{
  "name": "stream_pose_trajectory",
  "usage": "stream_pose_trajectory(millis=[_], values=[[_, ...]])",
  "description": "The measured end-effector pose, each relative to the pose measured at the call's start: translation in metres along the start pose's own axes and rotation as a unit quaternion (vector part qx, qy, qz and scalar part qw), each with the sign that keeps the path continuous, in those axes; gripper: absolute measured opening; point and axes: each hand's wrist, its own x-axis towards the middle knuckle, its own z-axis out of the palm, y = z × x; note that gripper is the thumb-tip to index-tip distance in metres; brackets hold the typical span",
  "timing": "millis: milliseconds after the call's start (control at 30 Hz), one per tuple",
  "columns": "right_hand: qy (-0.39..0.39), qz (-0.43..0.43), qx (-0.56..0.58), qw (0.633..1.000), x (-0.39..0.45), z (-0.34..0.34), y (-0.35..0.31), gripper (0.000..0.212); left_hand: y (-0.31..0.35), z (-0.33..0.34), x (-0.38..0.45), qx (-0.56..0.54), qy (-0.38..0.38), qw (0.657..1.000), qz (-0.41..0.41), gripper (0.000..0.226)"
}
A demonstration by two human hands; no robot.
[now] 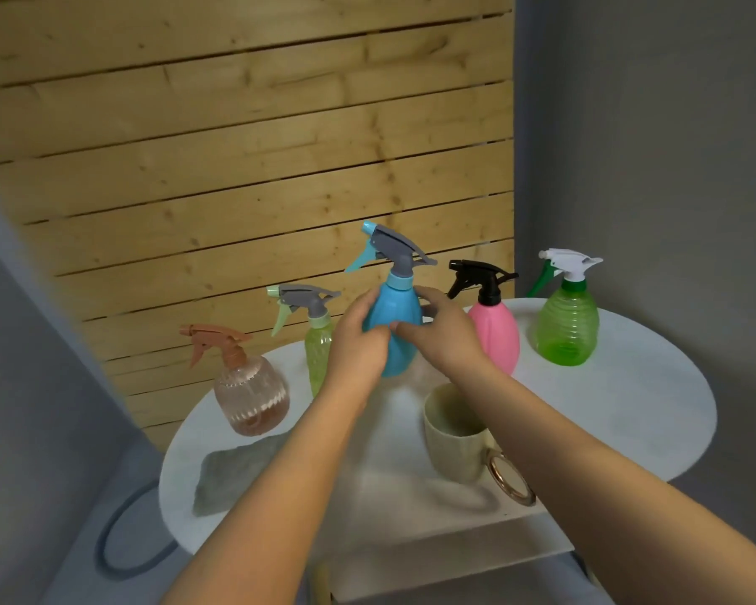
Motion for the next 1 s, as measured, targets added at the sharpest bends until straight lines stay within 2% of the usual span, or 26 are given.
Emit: stream_pose_trajectory(millis=[133,233,333,467,567,600,667,733,833,900,1000], values=[[0.082,-0.078,0.002,0.994,-0.046,-0.01,-0.026,0.063,0.029,-0.016,-0.041,-0.018,0.025,0.999,0.028,0.052],[0.082,-0.122,-0.023,0.989,-0.086,-0.015,-0.038,0.063,0.044,-0.028,-0.082,-0.045,0.032,0.998,0.032,0.049],[0.024,-0.124,0.009,0.992,-0.13,-0.02,-0.04,0.069,0.053,-0.042,-0.134,-0.082,0.039,0.996,-0.009,0.046],[-0.086,-0.106,-0.068,0.988,-0.176,-0.028,-0.03,0.08,0.037,-0.053,-0.192,-0.092,0.042,0.993,-0.058,0.029],[-0.158,-0.083,-0.103,0.979,-0.196,-0.033,-0.019,0.076,0.009,-0.061,-0.214,-0.062,0.146,0.985,-0.074,0.008],[-0.175,-0.076,-0.128,0.973,-0.199,-0.035,-0.015,0.076,0.001,-0.065,-0.216,-0.03,0.188,0.979,-0.07,0.01],[-0.219,-0.06,-0.149,0.962,-0.204,-0.039,-0.005,0.075,-0.007,-0.075,-0.219,0.06,0.231,0.97,-0.035,0.03],[-0.271,-0.052,-0.143,0.95,-0.209,-0.043,0.004,0.072,-0.01,-0.085,-0.222,0.154,0.185,0.971,0.002,0.044],[-0.32,-0.104,-0.232,0.913,-0.215,-0.045,0.015,0.074,-0.021,-0.092,-0.231,0.252,0.052,0.966,0.009,0.027],[-0.316,-0.144,-0.288,0.893,-0.218,-0.047,0.016,0.076,-0.031,-0.096,-0.236,0.309,0.017,0.951,0.024,0.024],[-0.331,-0.156,-0.285,0.886,-0.223,-0.047,0.018,0.074,-0.036,-0.102,-0.238,0.287,0.01,0.958,0.002,0.022]])
